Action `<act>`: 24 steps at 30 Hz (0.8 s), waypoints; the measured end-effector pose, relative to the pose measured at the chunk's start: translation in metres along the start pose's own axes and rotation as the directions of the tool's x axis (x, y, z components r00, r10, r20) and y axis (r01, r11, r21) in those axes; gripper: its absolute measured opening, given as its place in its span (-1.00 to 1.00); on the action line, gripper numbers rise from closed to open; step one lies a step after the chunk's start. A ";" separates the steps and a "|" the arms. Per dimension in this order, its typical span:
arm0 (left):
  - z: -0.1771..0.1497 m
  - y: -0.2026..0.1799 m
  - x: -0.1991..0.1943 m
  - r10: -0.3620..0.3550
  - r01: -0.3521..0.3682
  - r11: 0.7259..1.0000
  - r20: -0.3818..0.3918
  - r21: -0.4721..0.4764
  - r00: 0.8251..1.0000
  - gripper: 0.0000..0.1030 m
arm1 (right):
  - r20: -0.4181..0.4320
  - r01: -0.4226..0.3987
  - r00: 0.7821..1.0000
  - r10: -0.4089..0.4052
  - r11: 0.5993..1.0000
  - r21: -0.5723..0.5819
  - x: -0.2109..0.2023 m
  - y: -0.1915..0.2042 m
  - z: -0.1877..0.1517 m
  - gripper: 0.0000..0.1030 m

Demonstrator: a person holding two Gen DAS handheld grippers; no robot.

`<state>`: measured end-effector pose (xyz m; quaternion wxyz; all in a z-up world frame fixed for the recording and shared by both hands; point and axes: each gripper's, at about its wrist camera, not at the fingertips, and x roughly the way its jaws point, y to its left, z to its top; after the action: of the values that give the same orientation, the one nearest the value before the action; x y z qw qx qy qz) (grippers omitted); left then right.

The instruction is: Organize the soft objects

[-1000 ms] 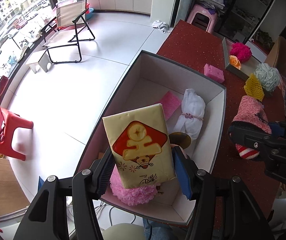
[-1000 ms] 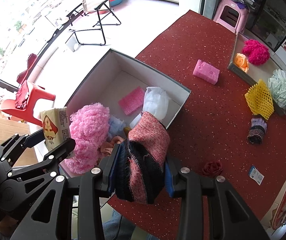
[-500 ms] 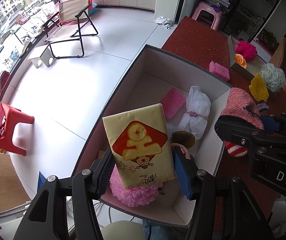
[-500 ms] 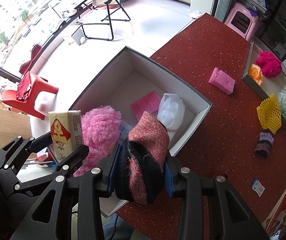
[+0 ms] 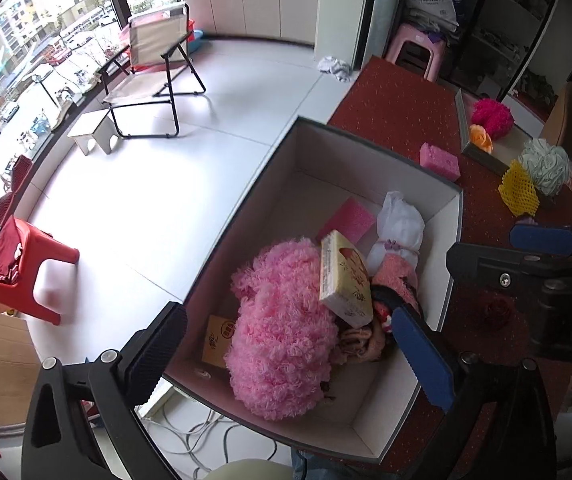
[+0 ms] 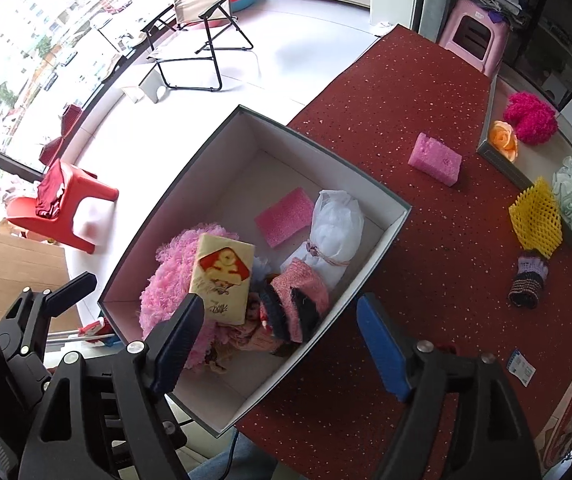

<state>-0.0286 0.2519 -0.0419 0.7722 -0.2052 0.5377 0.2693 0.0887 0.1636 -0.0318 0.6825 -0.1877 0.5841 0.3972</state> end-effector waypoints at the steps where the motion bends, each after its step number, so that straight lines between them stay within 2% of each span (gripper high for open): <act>1: 0.000 0.002 -0.012 0.011 -0.010 1.000 0.056 -0.011 0.998 1.00 | 0.012 0.001 1.000 -0.001 1.000 0.012 -0.004 -0.002 -0.001 0.59; 3: 0.000 0.008 -0.045 0.045 -0.037 0.998 0.190 -0.044 0.981 1.00 | 0.040 0.005 0.999 -0.006 1.000 0.029 -0.014 -0.005 -0.003 0.62; 4: -0.001 0.010 -0.059 0.079 -0.067 0.996 0.228 -0.062 0.970 1.00 | 0.062 0.003 0.998 -0.005 0.999 0.033 -0.022 -0.006 -0.005 0.66; 5: -0.002 0.011 -0.069 0.116 -0.101 0.992 0.227 -0.073 0.967 1.00 | 0.083 0.001 0.997 -0.004 0.999 0.036 -0.029 -0.006 -0.006 0.74; 6: -0.002 0.015 -0.073 0.108 -0.094 0.993 0.208 -0.078 0.972 1.00 | 0.098 -0.001 0.995 -0.002 0.999 0.036 -0.034 -0.006 -0.008 0.89; 7: -0.001 0.018 -0.072 0.053 -0.041 0.996 0.164 -0.075 0.985 1.00 | 0.115 -0.006 0.993 0.001 0.999 0.039 -0.040 -0.006 -0.009 0.99; 8: 0.000 0.021 -0.066 -0.007 0.014 0.997 0.100 -0.073 0.995 1.00 | 0.131 -0.010 0.991 0.004 0.999 0.044 -0.044 -0.007 -0.011 0.99; 9: -0.002 0.022 -0.060 -0.033 0.037 0.996 0.041 -0.081 0.999 1.00 | 0.143 -0.012 0.990 0.005 0.999 0.052 -0.048 -0.008 -0.013 0.99; 11: -0.007 0.025 -0.049 -0.019 0.016 0.995 -0.032 -0.097 0.999 1.00 | 0.149 -0.014 0.989 0.003 0.997 0.073 -0.051 -0.009 -0.017 0.99; 14: -0.023 0.023 -0.043 0.032 -0.039 0.997 -0.097 -0.072 0.995 1.00 | 0.126 0.018 0.992 -0.030 0.996 0.093 -0.048 -0.010 -0.024 0.99; 17: -0.036 0.018 -0.043 0.032 -0.041 0.997 -0.126 -0.070 0.991 1.00 | 0.082 0.064 0.994 -0.070 0.995 0.077 -0.042 -0.008 -0.031 0.99; 24: -0.032 0.017 -0.055 0.053 -0.059 0.997 -0.100 -0.056 0.994 1.00 | 0.038 0.045 0.998 -0.046 0.998 0.037 -0.038 0.001 -0.037 0.99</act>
<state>-0.0775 0.2347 -0.0011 0.7306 -0.2256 0.5726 0.2959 0.0639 0.1249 -0.0046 0.7060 -0.1807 0.5733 0.3745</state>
